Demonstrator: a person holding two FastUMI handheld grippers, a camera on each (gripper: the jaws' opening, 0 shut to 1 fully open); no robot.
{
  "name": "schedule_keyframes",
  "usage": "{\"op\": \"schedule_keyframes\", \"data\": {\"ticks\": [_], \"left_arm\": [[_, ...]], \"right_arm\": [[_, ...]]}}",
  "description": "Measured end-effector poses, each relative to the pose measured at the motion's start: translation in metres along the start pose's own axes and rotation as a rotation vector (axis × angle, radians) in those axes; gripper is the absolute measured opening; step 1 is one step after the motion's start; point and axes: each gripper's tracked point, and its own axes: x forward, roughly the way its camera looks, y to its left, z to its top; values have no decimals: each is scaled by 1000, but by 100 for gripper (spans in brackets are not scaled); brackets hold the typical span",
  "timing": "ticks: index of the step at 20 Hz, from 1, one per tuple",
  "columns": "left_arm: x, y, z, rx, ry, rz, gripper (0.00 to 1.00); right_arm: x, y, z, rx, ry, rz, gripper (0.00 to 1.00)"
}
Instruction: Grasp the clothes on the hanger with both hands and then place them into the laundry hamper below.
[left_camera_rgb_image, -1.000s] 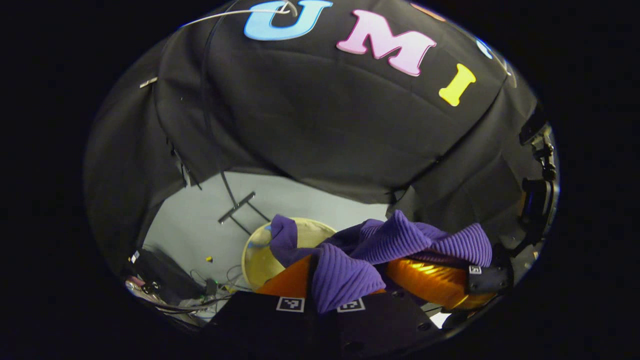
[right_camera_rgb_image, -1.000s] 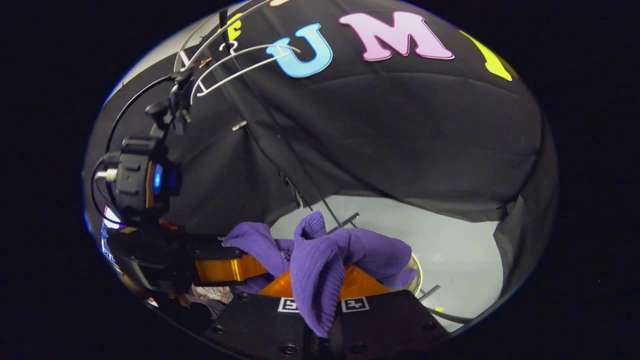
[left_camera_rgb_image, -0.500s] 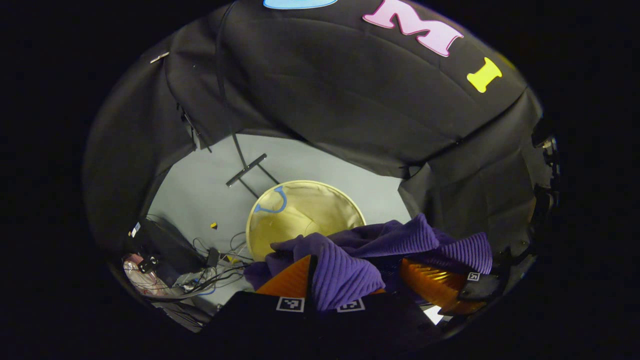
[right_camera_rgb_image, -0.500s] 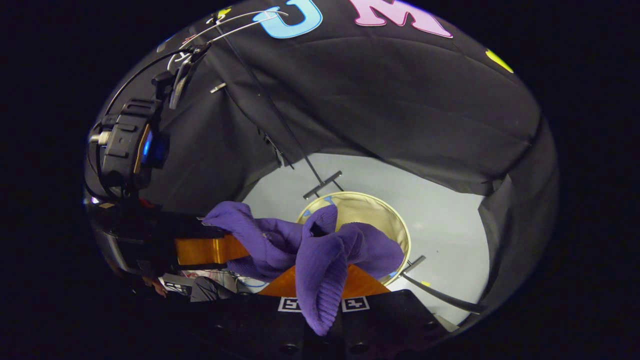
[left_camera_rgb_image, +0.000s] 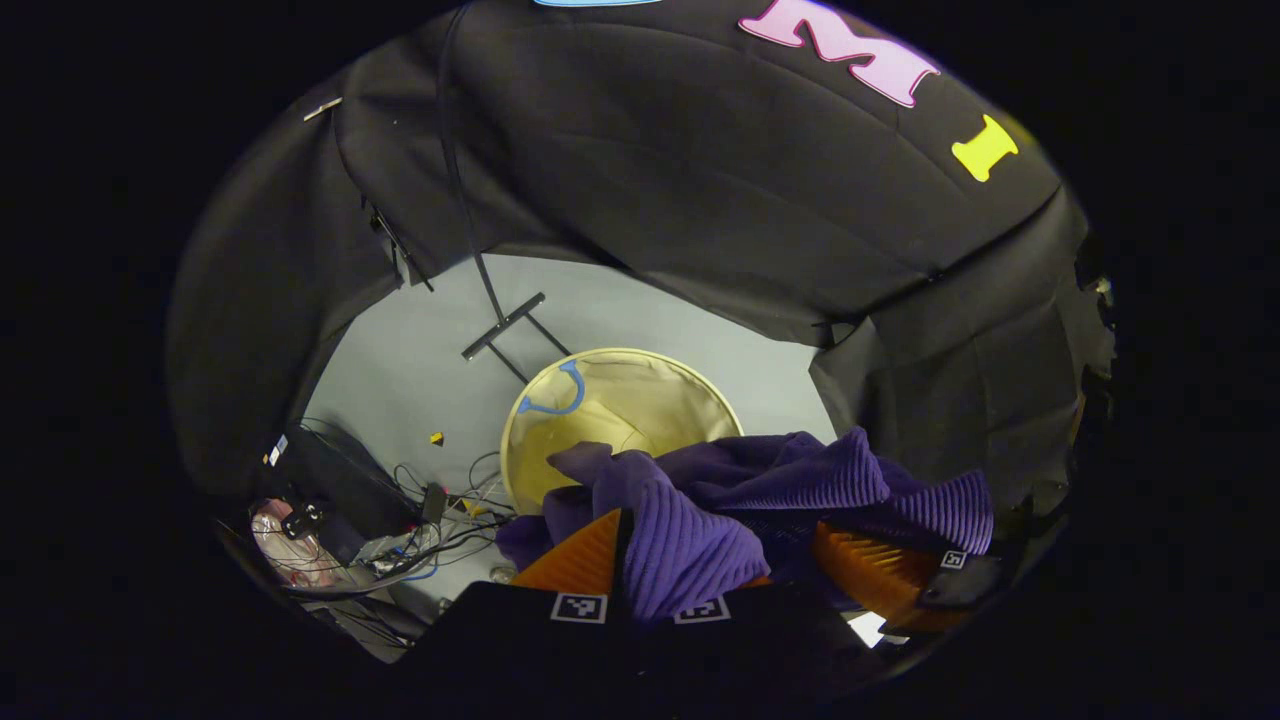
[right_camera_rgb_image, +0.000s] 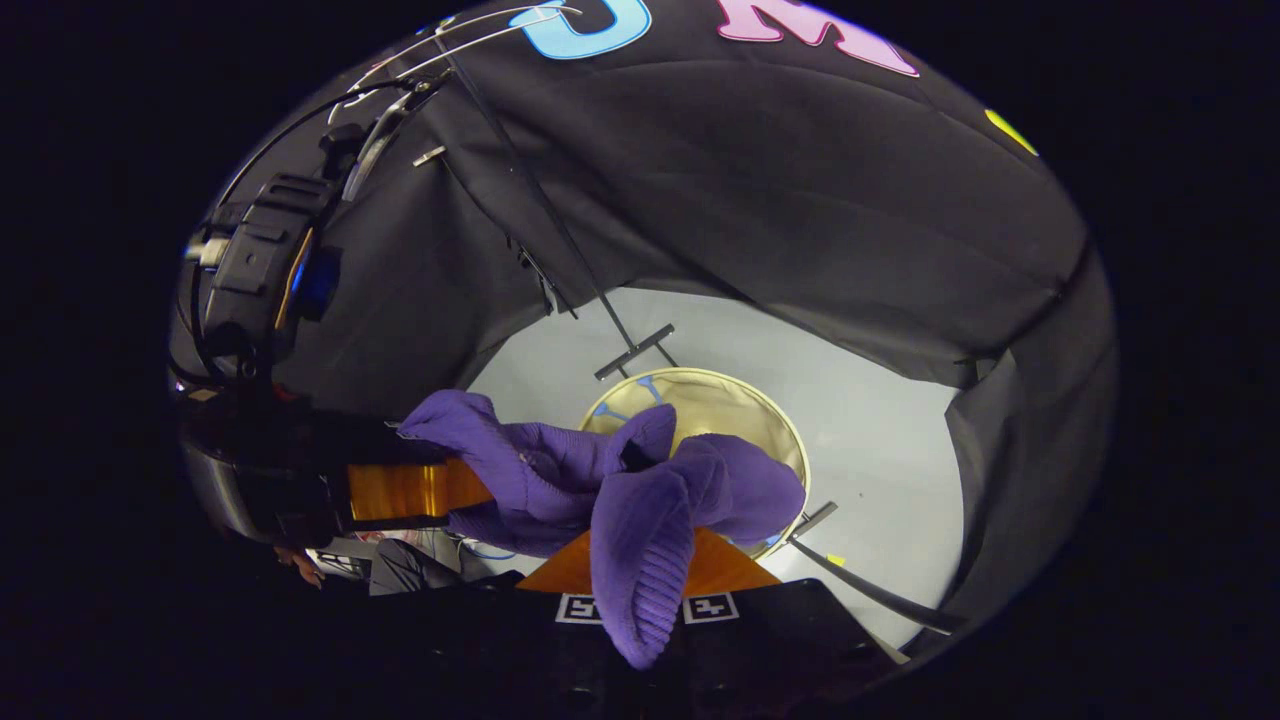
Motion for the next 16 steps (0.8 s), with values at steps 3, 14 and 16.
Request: {"op": "schedule_keyframes", "data": {"ticks": [3,14,16], "left_arm": [[4,1,13,-18,-20,-8,56],[5,12,10,-2,-12,11,96],[4,11,10,13,-17,4,95]], "right_arm": [[3,-4,0,-21,7,2,63],[3,-28,3,-48,4,-60,97],[0,-29,4,-44,-5,-64,97]]}}
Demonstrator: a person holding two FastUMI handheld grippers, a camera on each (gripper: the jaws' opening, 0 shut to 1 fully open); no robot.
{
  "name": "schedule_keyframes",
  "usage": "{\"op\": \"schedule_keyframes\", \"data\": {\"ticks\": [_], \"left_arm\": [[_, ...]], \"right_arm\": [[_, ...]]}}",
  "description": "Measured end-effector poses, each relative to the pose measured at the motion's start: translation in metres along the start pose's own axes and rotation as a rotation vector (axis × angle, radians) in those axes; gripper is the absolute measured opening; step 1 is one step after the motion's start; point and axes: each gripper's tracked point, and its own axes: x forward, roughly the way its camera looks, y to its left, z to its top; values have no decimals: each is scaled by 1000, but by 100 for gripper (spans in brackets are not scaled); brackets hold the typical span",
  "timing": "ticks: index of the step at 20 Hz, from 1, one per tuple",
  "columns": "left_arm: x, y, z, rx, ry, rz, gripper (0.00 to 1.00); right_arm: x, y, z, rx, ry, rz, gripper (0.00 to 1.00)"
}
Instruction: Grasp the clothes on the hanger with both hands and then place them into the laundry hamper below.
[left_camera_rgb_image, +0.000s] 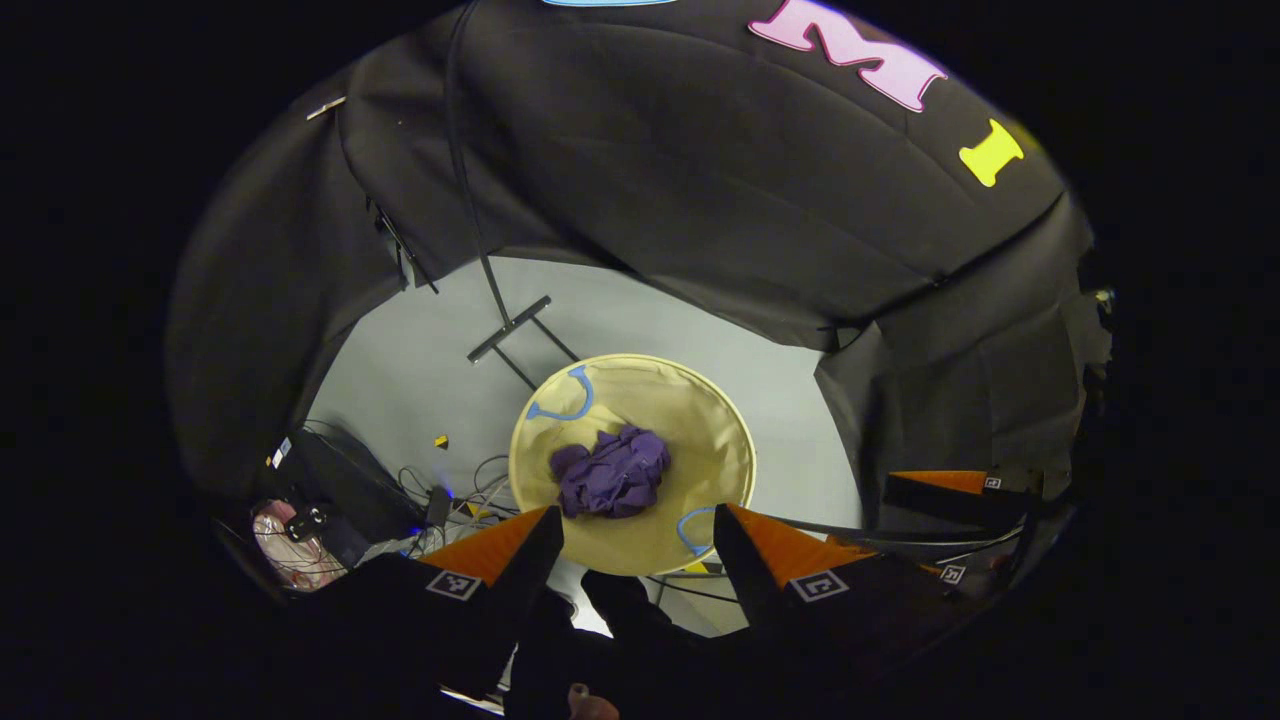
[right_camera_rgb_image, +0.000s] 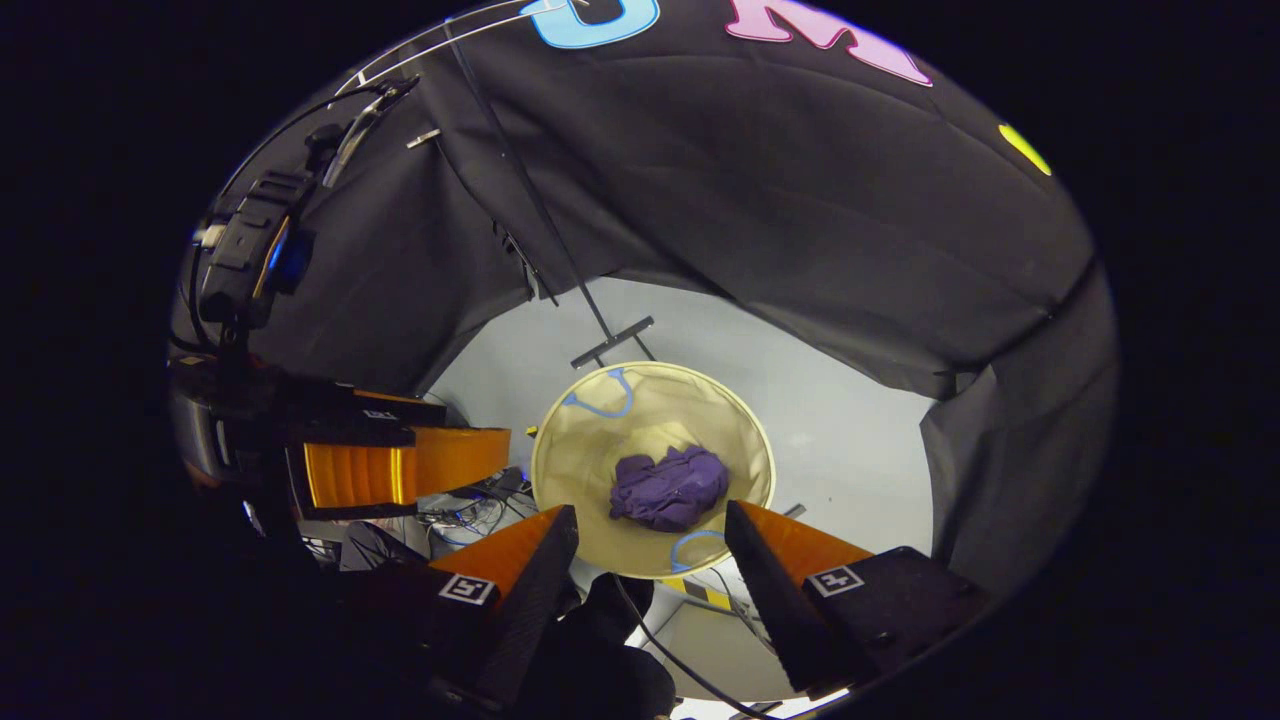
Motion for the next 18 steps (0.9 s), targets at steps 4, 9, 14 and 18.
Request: {"op": "schedule_keyframes", "data": {"ticks": [4,9,14,18], "left_arm": [[-12,-1,7,25,-45,-33,99],[-63,7,29,92,-216,-74,96],[-149,25,45,275,-465,-92,96],[-227,30,50,420,-636,-146,95]], "right_arm": [[-11,4,2,-21,-29,-26,99],[-42,25,12,-38,-114,-53,99],[-100,59,43,-1,-316,-120,99],[-163,101,67,33,-507,-167,99]]}}
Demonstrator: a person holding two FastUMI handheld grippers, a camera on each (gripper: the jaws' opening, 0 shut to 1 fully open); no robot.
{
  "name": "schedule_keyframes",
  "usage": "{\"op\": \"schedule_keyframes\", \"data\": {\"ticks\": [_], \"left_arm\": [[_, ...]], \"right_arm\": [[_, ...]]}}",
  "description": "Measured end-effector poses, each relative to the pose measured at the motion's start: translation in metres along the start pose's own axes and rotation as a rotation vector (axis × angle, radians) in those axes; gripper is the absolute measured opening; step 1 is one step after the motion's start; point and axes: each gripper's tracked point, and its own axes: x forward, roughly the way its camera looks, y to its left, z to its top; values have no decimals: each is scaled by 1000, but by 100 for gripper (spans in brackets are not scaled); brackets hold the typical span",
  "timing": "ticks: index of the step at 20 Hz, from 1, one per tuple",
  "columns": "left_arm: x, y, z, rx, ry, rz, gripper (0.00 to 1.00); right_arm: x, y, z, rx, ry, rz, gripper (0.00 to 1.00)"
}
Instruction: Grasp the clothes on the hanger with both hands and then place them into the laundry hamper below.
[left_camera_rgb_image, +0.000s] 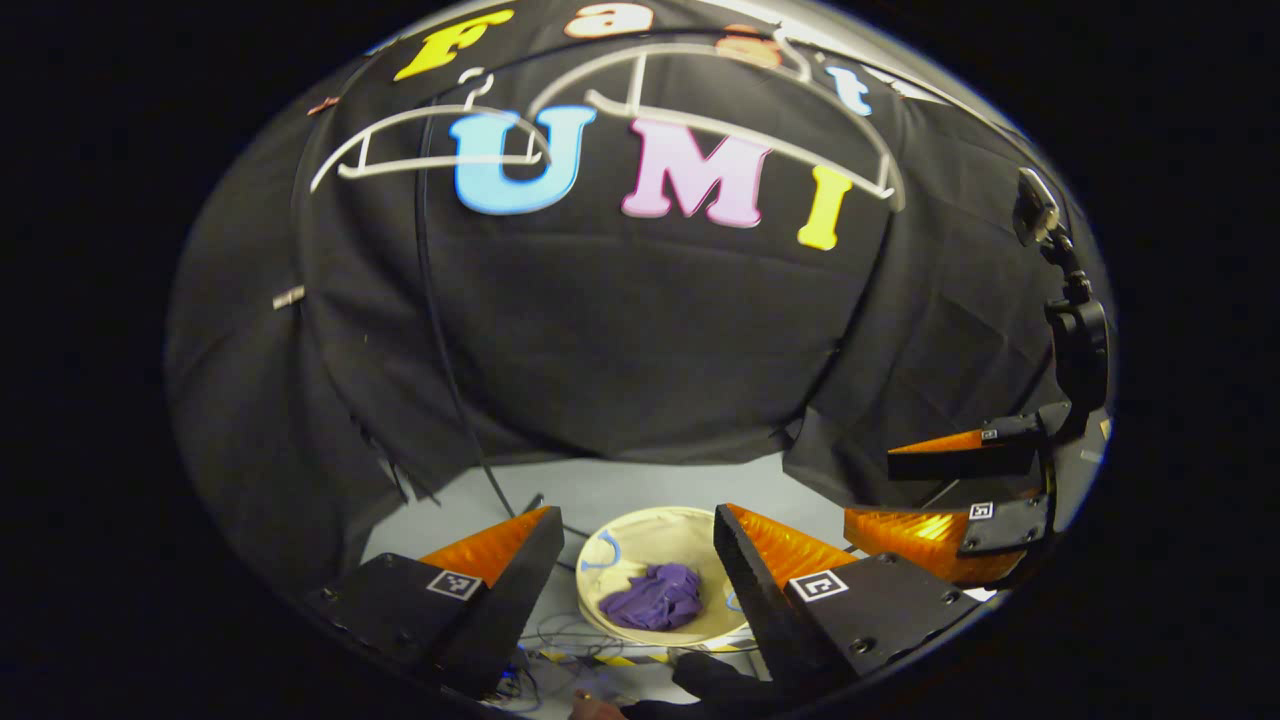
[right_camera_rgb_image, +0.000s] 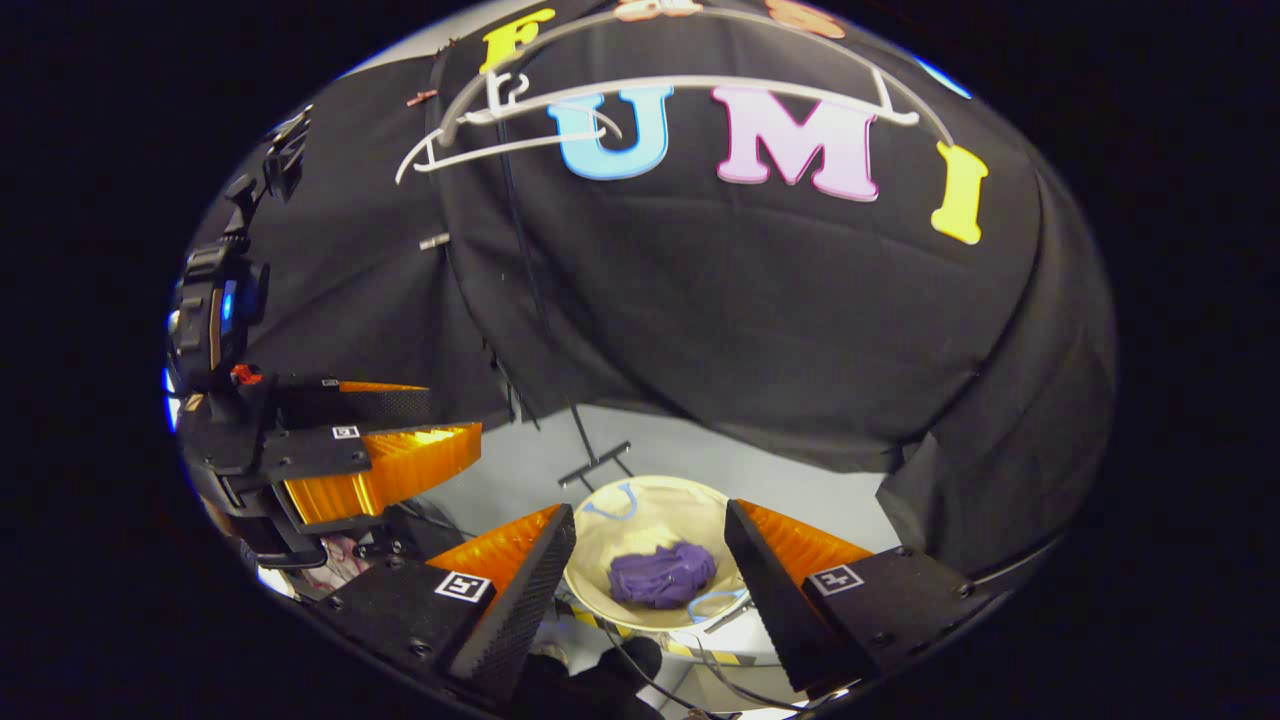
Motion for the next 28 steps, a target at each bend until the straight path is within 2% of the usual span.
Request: {"op": "schedule_keyframes", "data": {"ticks": [4,6,10,13,15,16,17,19,20,21,26,27,28], "left_arm": [[-84,-8,52,25,-198,-63,95],[-114,3,69,29,-294,-92,95],[-188,7,94,45,-495,-108,98],[-235,1,116,43,-614,-132,92],[-250,1,118,43,-648,-138,95],[-256,0,118,44,-658,-137,92],[-257,-1,117,44,-668,-136,95],[-257,-1,115,50,-668,-139,92],[-257,-2,116,56,-669,-138,95],[-258,-4,116,63,-670,-134,95],[-254,-16,116,68,-674,-111,95],[-253,-22,116,65,-672,-115,92],[-253,-27,118,64,-678,-121,95]], "right_arm": [[-62,25,47,34,-194,-57,98],[-93,35,70,49,-288,-88,98],[-168,58,109,53,-516,-162,98],[-210,76,126,51,-655,-199,100],[-233,85,129,53,-713,-220,99],[-241,89,129,56,-729,-225,100],[-248,94,128,58,-744,-228,98],[-258,97,125,64,-757,-234,98],[-261,98,124,64,-762,-233,98],[-264,98,124,65,-765,-233,100],[-270,89,132,72,-787,-208,97],[-270,87,133,73,-789,-201,98],[-273,83,135,72,-800,-203,98]]}}
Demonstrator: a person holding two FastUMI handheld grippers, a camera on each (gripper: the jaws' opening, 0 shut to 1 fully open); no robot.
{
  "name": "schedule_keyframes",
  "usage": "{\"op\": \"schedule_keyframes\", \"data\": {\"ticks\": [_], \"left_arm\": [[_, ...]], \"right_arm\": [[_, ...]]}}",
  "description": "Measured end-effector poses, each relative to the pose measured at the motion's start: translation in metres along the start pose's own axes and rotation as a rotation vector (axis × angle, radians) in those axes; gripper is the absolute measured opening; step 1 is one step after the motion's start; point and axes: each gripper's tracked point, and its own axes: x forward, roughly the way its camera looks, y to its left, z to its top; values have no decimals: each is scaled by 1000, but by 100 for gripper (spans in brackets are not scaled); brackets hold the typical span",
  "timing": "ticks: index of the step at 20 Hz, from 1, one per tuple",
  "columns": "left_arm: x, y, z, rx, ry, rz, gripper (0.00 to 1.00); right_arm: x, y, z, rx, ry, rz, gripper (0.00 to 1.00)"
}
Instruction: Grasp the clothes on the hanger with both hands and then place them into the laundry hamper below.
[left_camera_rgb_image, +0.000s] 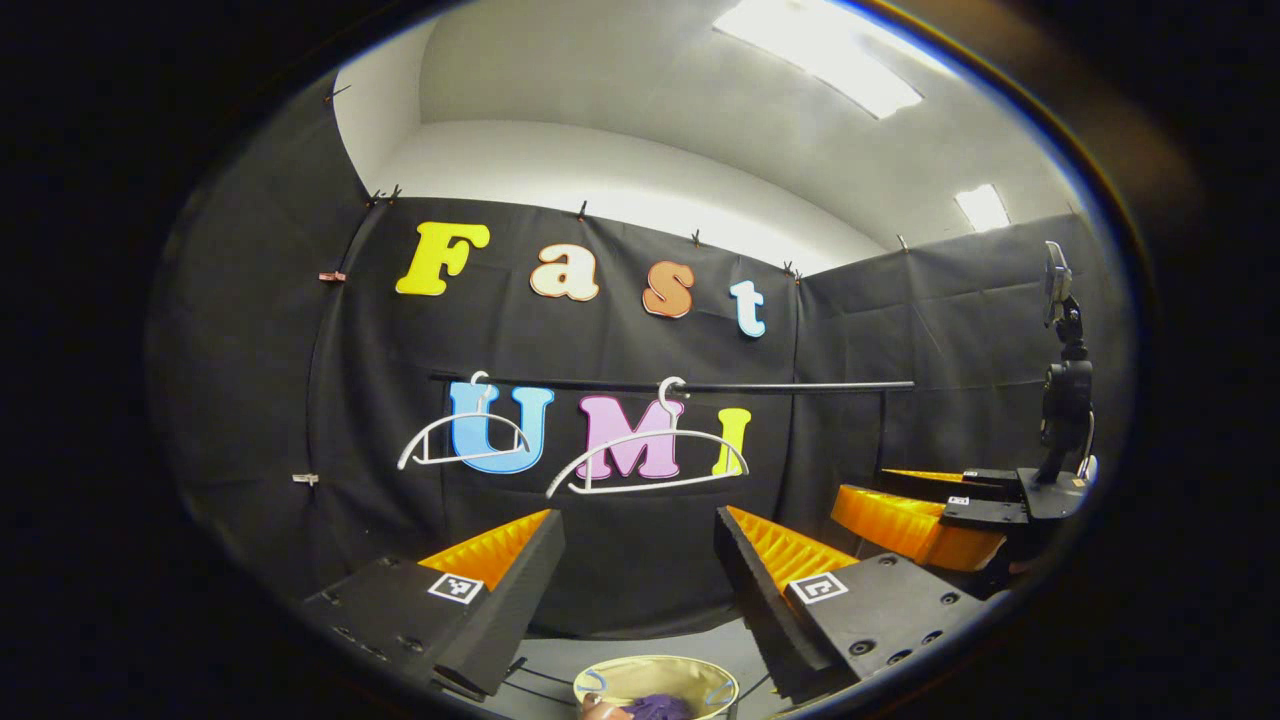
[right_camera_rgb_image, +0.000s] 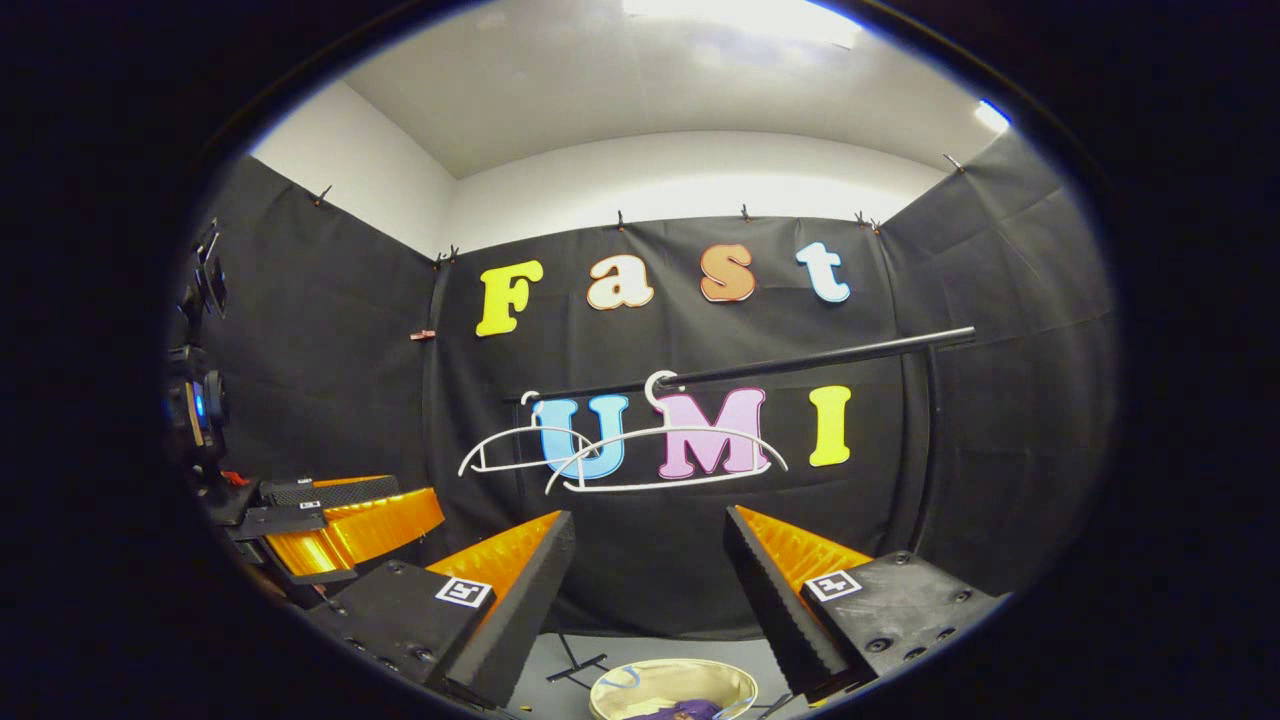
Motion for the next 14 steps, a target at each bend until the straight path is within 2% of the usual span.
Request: {"op": "schedule_keyframes", "data": {"ticks": [3,4,5,14], "left_arm": [[8,-2,-5,1,8,13,95],[9,-6,-5,0,9,12,95],[13,-9,-5,0,11,11,95],[31,-18,-11,-10,33,22,95]], "right_arm": [[1,-10,4,10,-14,-3,97],[2,-12,6,16,-18,-3,100],[3,-15,8,22,-21,-5,97],[12,-36,1,20,3,-7,97]]}}
